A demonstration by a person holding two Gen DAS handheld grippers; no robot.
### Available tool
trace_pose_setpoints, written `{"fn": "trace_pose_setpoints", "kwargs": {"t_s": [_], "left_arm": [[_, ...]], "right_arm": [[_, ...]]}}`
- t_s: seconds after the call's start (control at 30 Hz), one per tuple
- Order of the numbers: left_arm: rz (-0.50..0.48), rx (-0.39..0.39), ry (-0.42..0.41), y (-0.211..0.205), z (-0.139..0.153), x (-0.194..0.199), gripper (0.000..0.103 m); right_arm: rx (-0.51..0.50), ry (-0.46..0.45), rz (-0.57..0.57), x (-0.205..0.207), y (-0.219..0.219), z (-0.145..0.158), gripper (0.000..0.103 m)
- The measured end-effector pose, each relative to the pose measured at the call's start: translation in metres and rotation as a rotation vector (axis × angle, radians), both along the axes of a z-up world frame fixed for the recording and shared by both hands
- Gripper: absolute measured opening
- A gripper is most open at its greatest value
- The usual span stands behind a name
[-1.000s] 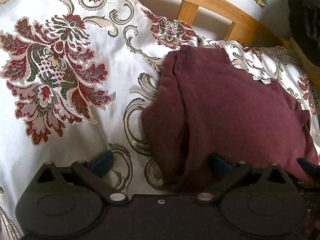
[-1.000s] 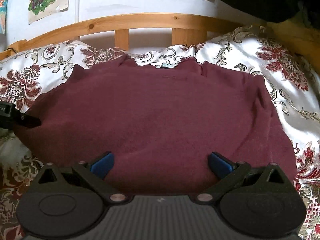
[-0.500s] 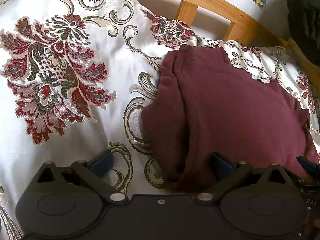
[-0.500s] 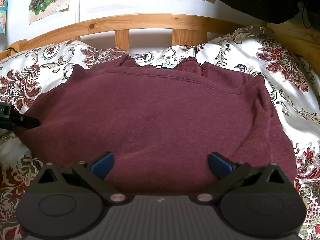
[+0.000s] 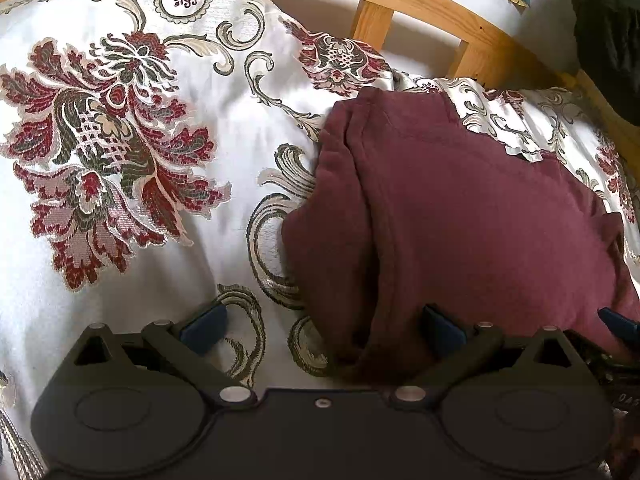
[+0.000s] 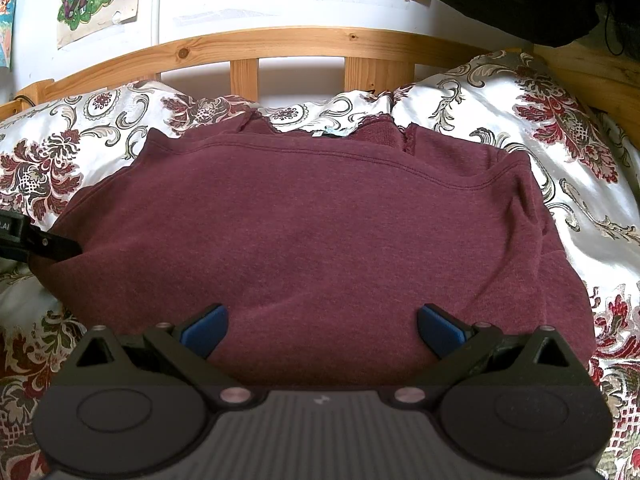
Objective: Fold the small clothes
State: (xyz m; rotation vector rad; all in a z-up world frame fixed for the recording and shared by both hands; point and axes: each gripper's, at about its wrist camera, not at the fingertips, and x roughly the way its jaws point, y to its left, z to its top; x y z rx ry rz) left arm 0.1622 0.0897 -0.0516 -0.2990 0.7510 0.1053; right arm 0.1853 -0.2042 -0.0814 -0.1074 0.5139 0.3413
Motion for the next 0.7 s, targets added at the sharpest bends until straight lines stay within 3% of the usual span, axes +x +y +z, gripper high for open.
{"fn": "trace_pose_setpoints", "kwargs": {"t_s": [0.1, 0.23, 0.33, 0.47, 0.6, 0.7], "left_arm": [[0.001, 0.009, 0.002, -0.001, 0.0, 0.001, 0.102], [-0.002, -0.002, 0.014, 0.001, 0.002, 0.003, 0.102], [-0.026, -0.004, 0.024, 0.004, 0.007, 0.005, 0.102], [-0.071, 0.105, -0.032, -0.002, 0.018, 0.01, 0.102], [-0.148, 0.118, -0.089, 0.001, 0.028, 0.026, 0.102], [-0.206, 0.165, -0.087, -0.001, 0.029, 0.04, 0.102]], "right_arm": [[0.001, 0.001, 0.0, 0.0, -0.001, 0.001, 0.103], [0.106, -0.048, -0.004, -0.008, -0.009, 0.017, 0.103], [0.094, -0.055, 0.005, -0.007, -0.004, 0.019, 0.103], [0.001, 0.003, 0.023, 0.0, 0.01, 0.005, 0.103], [0.025, 0.011, 0.029, 0.001, 0.007, 0.004, 0.103], [0.045, 0.019, 0.035, 0.004, 0.005, 0.002, 0.103]]}}
